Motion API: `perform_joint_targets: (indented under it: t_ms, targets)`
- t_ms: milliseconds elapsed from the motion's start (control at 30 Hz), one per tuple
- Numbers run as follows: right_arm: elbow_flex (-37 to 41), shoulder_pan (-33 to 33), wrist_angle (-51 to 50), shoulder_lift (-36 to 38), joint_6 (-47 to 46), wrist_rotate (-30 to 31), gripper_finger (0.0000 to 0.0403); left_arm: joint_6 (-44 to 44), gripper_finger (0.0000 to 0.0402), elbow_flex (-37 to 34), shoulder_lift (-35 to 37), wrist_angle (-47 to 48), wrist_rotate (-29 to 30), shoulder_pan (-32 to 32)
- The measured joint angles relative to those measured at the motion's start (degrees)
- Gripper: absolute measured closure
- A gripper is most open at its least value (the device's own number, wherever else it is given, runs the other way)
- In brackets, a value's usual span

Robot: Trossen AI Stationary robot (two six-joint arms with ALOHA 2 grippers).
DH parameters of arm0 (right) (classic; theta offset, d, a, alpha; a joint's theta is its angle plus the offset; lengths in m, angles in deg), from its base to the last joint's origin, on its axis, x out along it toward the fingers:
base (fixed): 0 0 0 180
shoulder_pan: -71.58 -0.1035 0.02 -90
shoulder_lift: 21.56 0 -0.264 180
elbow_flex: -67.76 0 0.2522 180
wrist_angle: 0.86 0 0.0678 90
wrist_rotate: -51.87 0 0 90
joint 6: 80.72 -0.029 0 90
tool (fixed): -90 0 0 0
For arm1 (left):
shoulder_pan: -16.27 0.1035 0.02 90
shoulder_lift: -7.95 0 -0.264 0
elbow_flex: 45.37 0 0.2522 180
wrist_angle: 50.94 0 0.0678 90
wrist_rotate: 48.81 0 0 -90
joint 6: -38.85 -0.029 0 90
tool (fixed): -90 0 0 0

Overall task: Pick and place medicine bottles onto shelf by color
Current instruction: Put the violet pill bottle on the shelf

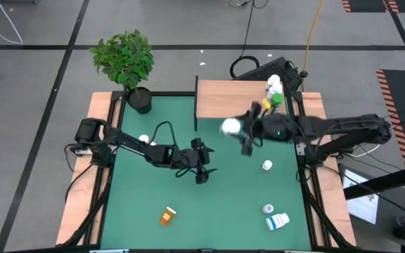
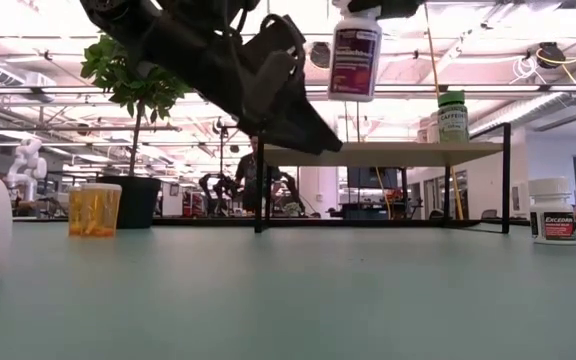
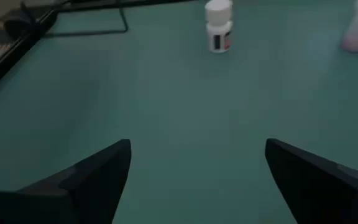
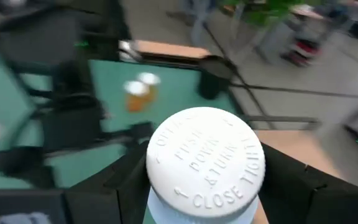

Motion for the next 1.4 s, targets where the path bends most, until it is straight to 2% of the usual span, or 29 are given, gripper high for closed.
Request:
perform_joint_targets:
  t_ms: [133,300,367,467,567,700,1033,1167,1400]
  targets:
    - [-5.35,8.48,-5.53,0.34,5.16,1.03,0.0174,0.77,0.0028,-0.04,-0.12,1.56,0.24,0.68]
    - [-7.43,24.21,-6.69,1.32,9.14,0.53,0.0174,0.93,0.0028,-0.04,-2.03,0.74,0.15,0.62]
    - [-7.41,31.37,-7.11,1.31,8.91,-3.58,0.0174,0.97,0.0028,-0.03,-2.41,0.55,0.17,0.5]
    - [-7.41,41.72,-9.0,0.97,5.76,-14.15,0.0174,1.17,0.0028,-0.02,-2.42,0.74,0.02,0.45]
    - [-7.4,47.75,-10.32,-0.62,4.04,-22.33,0.0174,1.28,0.0028,-0.04,-2.42,0.68,-0.02,0.43]
    - [-7.3,51.26,-10.15,-2.86,3.82,-27.73,0.0173,1.28,0.0028,-0.02,-2.42,0.53,-0.04,0.43]
    - [-7.35,55.25,-10.36,-7.55,5.19,-28.3,0.0173,1.34,0.0027,-0.02,-2.42,0.79,-0.13,0.14]
    - [-7.37,55.72,-10.17,-7.82,5.02,-30.85,0.0171,1.32,0.0027,-0.02,-2.42,0.85,-0.17,0.02]
    - [-7.33,55.93,-10.95,-7.8,4.89,-30.84,0.0139,1.12,0.0027,-0.02,-2.42,0.87,-0.17,-0.01]
